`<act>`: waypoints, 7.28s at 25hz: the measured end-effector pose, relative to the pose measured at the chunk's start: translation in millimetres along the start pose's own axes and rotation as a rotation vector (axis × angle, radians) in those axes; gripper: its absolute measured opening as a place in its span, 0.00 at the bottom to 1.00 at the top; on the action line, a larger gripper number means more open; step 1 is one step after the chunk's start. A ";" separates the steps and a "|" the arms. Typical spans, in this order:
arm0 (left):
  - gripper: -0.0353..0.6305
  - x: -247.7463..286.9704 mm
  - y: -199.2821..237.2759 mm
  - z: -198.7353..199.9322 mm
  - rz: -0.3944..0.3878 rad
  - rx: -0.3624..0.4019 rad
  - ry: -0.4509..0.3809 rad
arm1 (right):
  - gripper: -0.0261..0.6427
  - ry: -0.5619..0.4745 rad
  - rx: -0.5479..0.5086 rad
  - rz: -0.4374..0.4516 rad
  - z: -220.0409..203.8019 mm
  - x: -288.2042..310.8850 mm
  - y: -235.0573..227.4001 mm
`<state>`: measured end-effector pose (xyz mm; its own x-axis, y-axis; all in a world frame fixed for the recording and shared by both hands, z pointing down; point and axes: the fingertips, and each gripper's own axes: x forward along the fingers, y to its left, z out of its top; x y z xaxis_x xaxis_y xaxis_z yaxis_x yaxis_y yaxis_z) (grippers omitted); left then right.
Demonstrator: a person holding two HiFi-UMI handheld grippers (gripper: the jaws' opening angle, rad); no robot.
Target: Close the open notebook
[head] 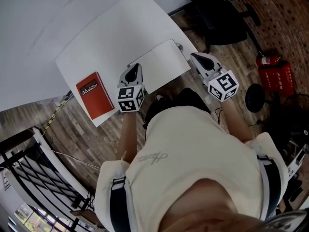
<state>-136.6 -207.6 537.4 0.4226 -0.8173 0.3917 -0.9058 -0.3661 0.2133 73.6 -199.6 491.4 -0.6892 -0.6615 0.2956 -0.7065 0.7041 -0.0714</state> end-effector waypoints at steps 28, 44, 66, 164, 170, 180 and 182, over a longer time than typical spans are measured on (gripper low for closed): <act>0.19 -130.2 24.8 41.4 0.445 -0.102 -0.220 | 0.05 -0.067 -0.145 0.435 43.7 65.7 44.6; 0.30 -88.4 31.6 -157.3 0.322 -0.562 0.092 | 0.05 0.038 -0.124 0.360 3.3 44.1 33.2; 0.30 -29.0 2.7 -256.7 0.100 -0.789 0.304 | 0.05 0.153 -0.124 0.288 -25.9 40.0 30.0; 0.11 96.6 -186.1 -87.0 -0.206 -0.361 0.268 | 0.05 0.065 0.037 0.246 -82.5 -13.4 -79.9; 0.11 94.9 -177.5 -76.4 -0.169 -0.368 0.225 | 0.05 0.061 0.030 0.281 -76.6 -3.4 -77.9; 0.10 44.1 -97.5 -64.0 0.095 -0.475 0.044 | 0.05 0.062 -0.002 0.355 -59.9 13.9 -56.4; 0.10 31.0 -83.4 -53.1 0.140 -0.449 0.017 | 0.05 0.059 -0.013 0.370 -52.1 19.7 -49.9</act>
<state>-46.3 -178.8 579.3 0.3013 -0.8364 0.4579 -0.8526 -0.0213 0.5221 103.7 -234.3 550.5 -0.8867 -0.3462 0.3064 -0.4093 0.8960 -0.1720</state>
